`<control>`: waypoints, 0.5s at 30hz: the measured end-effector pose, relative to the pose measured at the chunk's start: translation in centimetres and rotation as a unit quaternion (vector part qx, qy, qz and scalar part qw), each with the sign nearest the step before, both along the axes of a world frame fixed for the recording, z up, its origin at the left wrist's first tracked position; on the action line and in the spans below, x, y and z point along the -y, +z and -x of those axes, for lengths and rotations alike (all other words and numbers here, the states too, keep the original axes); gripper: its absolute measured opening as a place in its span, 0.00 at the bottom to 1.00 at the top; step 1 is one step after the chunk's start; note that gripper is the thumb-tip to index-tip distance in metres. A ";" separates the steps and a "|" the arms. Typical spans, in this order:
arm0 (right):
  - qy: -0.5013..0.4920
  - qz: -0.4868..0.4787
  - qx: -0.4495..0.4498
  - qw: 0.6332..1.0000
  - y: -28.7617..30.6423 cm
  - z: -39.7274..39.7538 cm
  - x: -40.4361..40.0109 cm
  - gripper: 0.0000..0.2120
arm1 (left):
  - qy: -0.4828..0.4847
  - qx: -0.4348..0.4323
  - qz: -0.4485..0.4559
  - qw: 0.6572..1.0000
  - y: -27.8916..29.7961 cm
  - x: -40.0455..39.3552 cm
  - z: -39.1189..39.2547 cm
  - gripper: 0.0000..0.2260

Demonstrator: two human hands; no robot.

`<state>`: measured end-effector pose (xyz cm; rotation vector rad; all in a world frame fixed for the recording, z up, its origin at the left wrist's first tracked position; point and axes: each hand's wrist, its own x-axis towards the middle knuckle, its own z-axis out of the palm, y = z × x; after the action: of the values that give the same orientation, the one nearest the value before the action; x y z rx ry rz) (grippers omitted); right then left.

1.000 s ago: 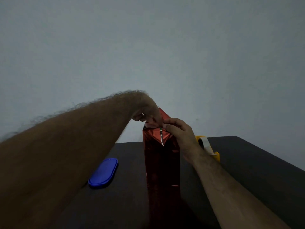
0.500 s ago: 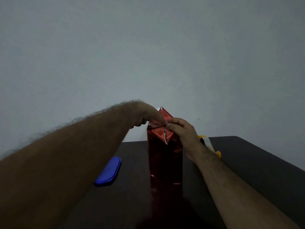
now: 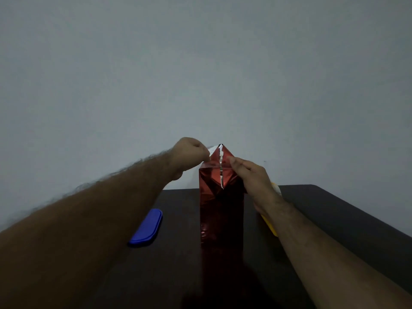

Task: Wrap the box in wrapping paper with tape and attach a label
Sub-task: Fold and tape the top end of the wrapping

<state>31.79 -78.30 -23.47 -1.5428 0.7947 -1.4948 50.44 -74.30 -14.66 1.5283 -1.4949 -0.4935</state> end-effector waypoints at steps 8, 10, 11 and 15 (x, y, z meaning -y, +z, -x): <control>0.056 0.078 -0.045 0.994 0.3 2.6 -1.2 0.24 | -0.127 0.060 0.138 0.980 -4.4 -2.1 -3.1 0.11; 0.054 0.110 -0.110 0.986 0.0 3.3 -0.5 0.27 | -0.116 0.143 0.167 0.969 -5.2 -1.8 -3.5 0.14; 0.036 0.120 -0.138 0.982 -0.1 3.5 -0.4 0.27 | -0.101 0.164 0.188 0.963 -5.4 -1.5 -3.5 0.13; -0.078 0.120 -0.122 0.982 -0.1 2.3 -0.7 0.27 | -0.061 0.148 0.245 0.956 -5.4 -1.2 -2.1 0.01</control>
<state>29.50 -77.61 -23.57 -1.9072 0.9203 -1.5799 52.52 -73.10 -20.06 1.1510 -1.7866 0.0512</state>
